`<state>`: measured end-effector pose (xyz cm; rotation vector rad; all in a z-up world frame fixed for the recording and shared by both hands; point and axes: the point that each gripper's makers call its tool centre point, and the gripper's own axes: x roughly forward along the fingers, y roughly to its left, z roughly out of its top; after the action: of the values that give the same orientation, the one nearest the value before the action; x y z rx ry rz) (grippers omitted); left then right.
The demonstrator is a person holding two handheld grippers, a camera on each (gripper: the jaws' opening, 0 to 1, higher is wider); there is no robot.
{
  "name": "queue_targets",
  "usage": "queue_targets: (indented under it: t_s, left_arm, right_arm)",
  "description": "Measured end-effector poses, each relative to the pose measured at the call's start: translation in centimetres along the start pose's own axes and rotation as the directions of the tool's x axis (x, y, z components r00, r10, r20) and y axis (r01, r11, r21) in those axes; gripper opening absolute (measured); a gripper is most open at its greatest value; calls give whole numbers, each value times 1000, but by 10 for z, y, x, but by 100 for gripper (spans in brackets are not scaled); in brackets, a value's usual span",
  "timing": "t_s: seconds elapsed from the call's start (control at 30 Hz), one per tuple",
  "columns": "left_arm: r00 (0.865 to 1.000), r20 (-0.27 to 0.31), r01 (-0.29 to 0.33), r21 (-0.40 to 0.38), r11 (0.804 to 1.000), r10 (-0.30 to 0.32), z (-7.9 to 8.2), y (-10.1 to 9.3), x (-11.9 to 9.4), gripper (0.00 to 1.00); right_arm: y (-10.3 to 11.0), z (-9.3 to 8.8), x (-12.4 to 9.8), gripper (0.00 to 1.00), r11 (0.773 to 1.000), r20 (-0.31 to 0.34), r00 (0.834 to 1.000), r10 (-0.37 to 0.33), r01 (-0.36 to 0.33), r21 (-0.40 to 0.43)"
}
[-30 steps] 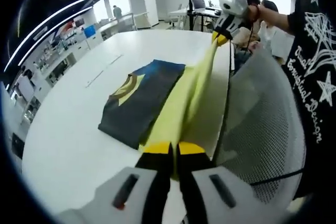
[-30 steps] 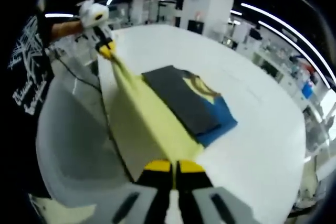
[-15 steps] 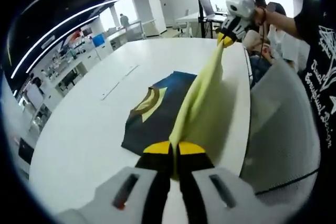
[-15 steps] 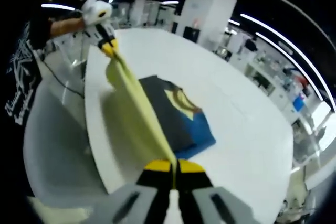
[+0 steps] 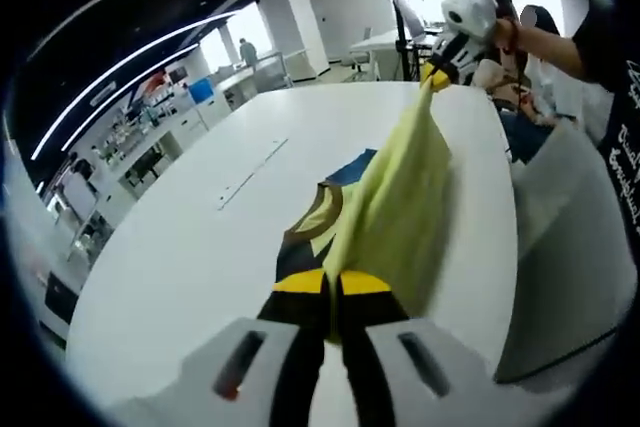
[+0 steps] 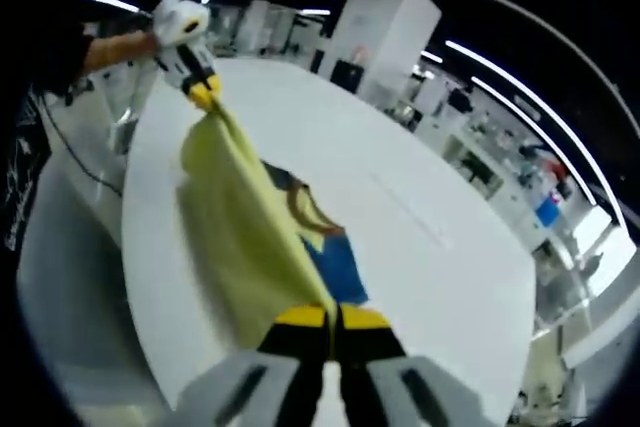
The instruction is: Fold the garment on the visible template until the final outline fits inside the template.
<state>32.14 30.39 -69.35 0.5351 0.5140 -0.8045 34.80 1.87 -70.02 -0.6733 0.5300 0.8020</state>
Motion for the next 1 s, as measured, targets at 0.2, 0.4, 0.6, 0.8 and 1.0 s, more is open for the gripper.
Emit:
queue_targets:
  t_s: [0.2, 0.4, 0.6, 0.8, 1.0]
  left_arm:
    - [1000, -11, 16, -22, 1000, -17, -4, 16, 12, 0]
    - [999, -18, 32, -35, 999, -32, -14, 35, 27, 0]
    - [999, -13, 52, -46, 998, -53, -19, 42, 43, 0]
    - [995, -35, 88, -84, 993, -91, -39, 60, 72, 0]
    - [993, -58, 92, -147, 985, -102, -52, 65, 87, 0]
  right_arm:
    - [-13, 5, 18, 0, 999, -7, 1000, -29, 29, -17]
    - [-23, 5, 39, 0, 999, -27, 999, -44, 43, -24]
    - [-29, -8, 66, 0, 999, -38, 999, -20, 22, 41]
    - [-33, -18, 89, 0, 997, -46, 999, 0, 3, 72]
    - [-37, -27, 110, 0, 996, -77, 997, 14, -7, 89]
